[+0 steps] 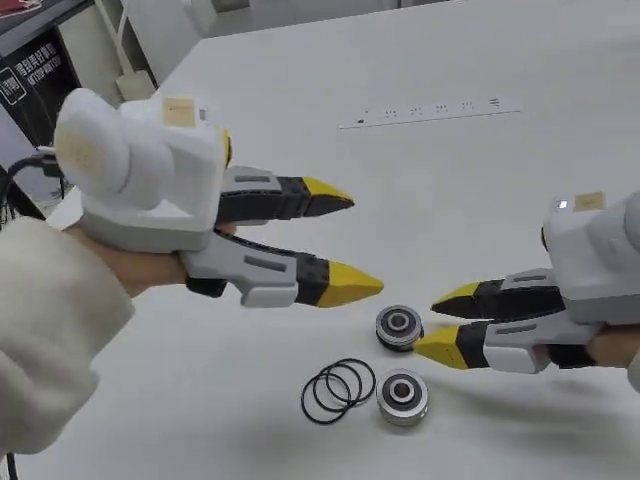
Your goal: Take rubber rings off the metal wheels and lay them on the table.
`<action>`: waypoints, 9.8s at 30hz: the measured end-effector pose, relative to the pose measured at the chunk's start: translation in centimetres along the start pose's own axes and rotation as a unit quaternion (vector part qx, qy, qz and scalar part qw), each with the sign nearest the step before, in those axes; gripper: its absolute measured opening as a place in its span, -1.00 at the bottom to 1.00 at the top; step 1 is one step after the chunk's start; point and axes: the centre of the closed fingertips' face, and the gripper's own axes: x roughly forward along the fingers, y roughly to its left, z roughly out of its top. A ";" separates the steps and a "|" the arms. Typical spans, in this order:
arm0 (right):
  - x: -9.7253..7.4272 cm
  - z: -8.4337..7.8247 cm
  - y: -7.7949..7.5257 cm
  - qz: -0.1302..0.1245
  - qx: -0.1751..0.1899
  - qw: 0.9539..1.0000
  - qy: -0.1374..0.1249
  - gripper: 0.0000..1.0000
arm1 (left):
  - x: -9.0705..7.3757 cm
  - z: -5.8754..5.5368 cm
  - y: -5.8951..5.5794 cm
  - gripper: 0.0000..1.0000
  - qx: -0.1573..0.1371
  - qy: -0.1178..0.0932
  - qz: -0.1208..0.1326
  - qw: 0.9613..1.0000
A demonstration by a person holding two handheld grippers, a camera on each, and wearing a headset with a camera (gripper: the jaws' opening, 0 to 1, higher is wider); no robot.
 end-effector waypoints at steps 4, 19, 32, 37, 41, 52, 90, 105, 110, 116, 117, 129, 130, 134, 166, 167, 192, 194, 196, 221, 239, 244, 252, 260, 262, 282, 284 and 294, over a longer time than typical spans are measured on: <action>0.2 -0.1 0.1 0.003 -0.001 1.000 0.002 -0.41 | 1.2 -1.1 -0.4 -0.07 -0.005 0.006 -0.009 1.000; 1.1 -1.0 -0.3 0.002 -0.017 1.000 0.014 -0.49 | 4.2 -5.7 -1.2 -0.32 -0.041 0.052 -0.028 0.997; 1.6 -1.1 0.1 0.004 -0.035 0.999 0.019 -0.58 | 5.0 -6.6 -1.9 -0.52 -0.051 0.062 -0.035 0.996; 1.5 -1.2 0.2 0.003 -0.041 0.999 0.020 -0.59 | 5.1 -6.9 -2.0 -0.64 -0.049 0.067 -0.036 0.996; 1.4 -1.1 0.1 -0.001 -0.043 0.999 0.019 -0.64 | 5.2 -7.4 -2.1 -0.67 -0.049 0.077 -0.038 0.995; 1.2 -1.2 -0.1 -0.003 -0.051 0.998 0.020 -0.74 | 5.1 -7.6 -2.2 -0.71 -0.051 0.079 -0.036 0.995; 0.5 -1.1 -1.2 -0.014 0.121 0.992 -0.021 -1.00 | 5.2 -7.6 -2.0 -0.73 -0.048 0.072 -0.039 0.995; 0.2 0.0 -0.9 -0.005 0.177 0.983 -0.048 -1.00 | 5.3 -7.6 -2.0 -0.73 -0.042 0.077 -0.034 0.996; 0.2 0.2 -0.7 -0.007 0.172 0.984 -0.045 -1.00 | 5.3 -7.6 -2.0 -0.73 -0.042 0.078 -0.033 0.996; 0.2 0.3 -0.6 -0.009 0.167 0.985 -0.042 -1.00 | 5.3 -7.6 -2.1 -0.73 -0.039 0.078 -0.033 0.996; 0.3 0.4 -0.5 -0.009 0.166 0.985 -0.042 -1.00 | 5.3 -7.7 -2.1 -0.73 -0.039 0.078 -0.033 0.996; 0.4 0.9 -0.1 0.004 0.168 0.985 -0.050 -1.00 | 5.3 -7.7 -2.2 -0.73 -0.037 0.077 -0.033 0.996; 0.5 1.1 0.2 0.013 0.170 0.984 -0.056 -1.00 | 5.3 -7.7 -2.2 -0.73 -0.037 0.077 -0.033 0.996; 0.5 2.0 0.3 0.014 0.162 0.984 -0.066 -1.00 | 5.4 -7.6 -2.2 -0.73 -0.037 0.078 -0.032 0.996; -1.4 2.3 -1.0 -0.020 0.150 0.987 -0.062 -1.00 | -2.0 -3.5 0.0 0.03 -0.036 0.054 0.014 0.998; -1.5 2.4 -0.9 -0.019 0.150 0.987 -0.063 -1.00 | -2.6 -3.3 0.0 0.06 -0.037 0.053 0.017 0.998; -2.0 5.2 0.9 -0.004 0.119 0.991 -0.062 -1.00 | -13.2 -2.7 -0.6 0.52 -0.058 0.026 0.105 0.993; -2.0 5.3 1.0 -0.002 0.115 0.991 -0.060 -1.00 | -13.7 -3.0 -1.0 0.52 -0.067 0.021 0.108 0.992; -2.0 5.5 1.2 0.000 0.114 0.992 -0.059 -1.00 | -14.1 -3.3 -1.4 0.53 -0.070 0.021 0.110 0.991; 0.4 5.6 5.1 0.054 0.099 0.993 -0.025 -1.00 | -16.3 -7.2 -3.8 1.00 -0.146 0.008 0.145 0.978; 2.2 4.0 6.5 0.083 0.094 0.992 0.014 -1.00 | -15.6 -7.9 -4.9 1.00 -0.164 0.001 0.137 0.977; 2.8 3.2 6.7 0.089 0.093 0.991 0.026 -1.00 | -15.5 -8.1 -5.2 1.00 -0.169 0.000 0.136 0.976; 3.6 1.9 6.5 0.090 0.099 0.990 0.044 -1.00 | -15.4 -8.2 -5.4 1.00 -0.175 -0.001 0.135 0.975; 3.9 1.2 6.2 0.089 0.105 0.989 0.053 -1.00 | -15.2 -8.3 -5.6 1.00 -0.179 -0.001 0.134 0.975; 4.0 1.0 6.2 0.089 0.106 0.989 0.054 -1.00 | -15.2 -8.4 -5.6 1.00 -0.180 -0.001 0.134 0.974; 4.4 0.5 5.7 0.075 0.103 0.990 0.067 -1.00 | -15.2 -8.0 -6.0 1.00 -0.180 -0.007 0.137 0.974; 4.4 0.5 5.7 0.075 0.103 0.990 0.068 -1.00 | -15.1 -8.0 -6.0 1.00 -0.181 -0.007 0.137 0.974; 4.6 0.2 5.6 0.071 0.101 0.990 0.074 -1.00 | -15.1 -8.1 -6.1 1.00 -0.185 -0.007 0.135 0.973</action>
